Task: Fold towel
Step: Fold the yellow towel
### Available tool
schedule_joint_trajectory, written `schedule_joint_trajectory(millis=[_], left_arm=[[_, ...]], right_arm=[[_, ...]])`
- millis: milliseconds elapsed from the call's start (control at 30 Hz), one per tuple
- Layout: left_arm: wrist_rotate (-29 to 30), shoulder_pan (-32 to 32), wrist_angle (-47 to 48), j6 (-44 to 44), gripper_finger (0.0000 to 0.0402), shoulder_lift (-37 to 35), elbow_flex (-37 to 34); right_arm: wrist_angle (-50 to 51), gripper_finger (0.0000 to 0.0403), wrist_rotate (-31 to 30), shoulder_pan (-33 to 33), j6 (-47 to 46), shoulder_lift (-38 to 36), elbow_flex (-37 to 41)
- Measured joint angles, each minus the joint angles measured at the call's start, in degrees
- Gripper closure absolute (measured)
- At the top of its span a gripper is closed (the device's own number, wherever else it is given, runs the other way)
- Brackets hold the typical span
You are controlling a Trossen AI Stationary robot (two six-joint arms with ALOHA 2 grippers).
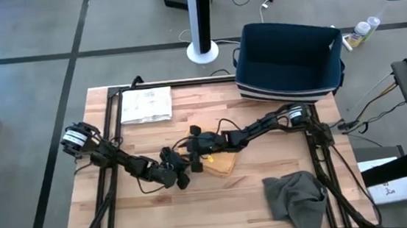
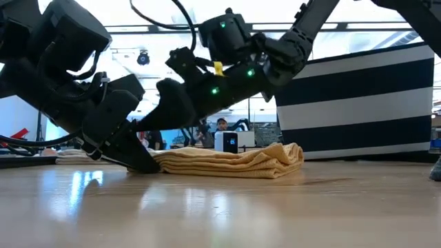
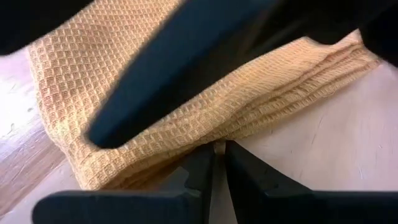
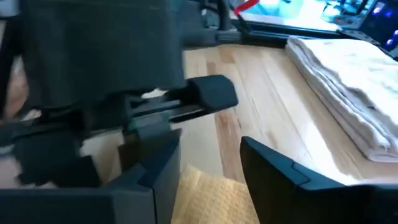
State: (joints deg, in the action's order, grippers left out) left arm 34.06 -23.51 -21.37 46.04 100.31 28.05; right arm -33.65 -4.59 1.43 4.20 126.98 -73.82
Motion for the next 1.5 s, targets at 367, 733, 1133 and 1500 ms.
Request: schedule_joint_trajectory(millis=[367,733,1133,1500], left_arm=[[-0.3,0.0,0.7,-0.1,0.0363,-0.6,0.0],[-2.6,-0.1,11.6,-4.6,0.0339,-11.2,1.2],[-6.3,-1.2,11.2,-15.3,0.0341,2.0,22.3],[-6.4,-0.4,0.8,-13.6,0.0356,20.9,34.5]], right_arm=[[-4.5,0.0268,0.1,0.0,-3.4,3.3,1.3],[14.2,0.0259,-0.1,2.6,6.8,-29.5,20.0],[34.8,0.0262,-1.8,15.1,-6.8,-36.2,26.4],[30.5,0.0233,-6.0,15.1,-3.2,-30.5,26.5]])
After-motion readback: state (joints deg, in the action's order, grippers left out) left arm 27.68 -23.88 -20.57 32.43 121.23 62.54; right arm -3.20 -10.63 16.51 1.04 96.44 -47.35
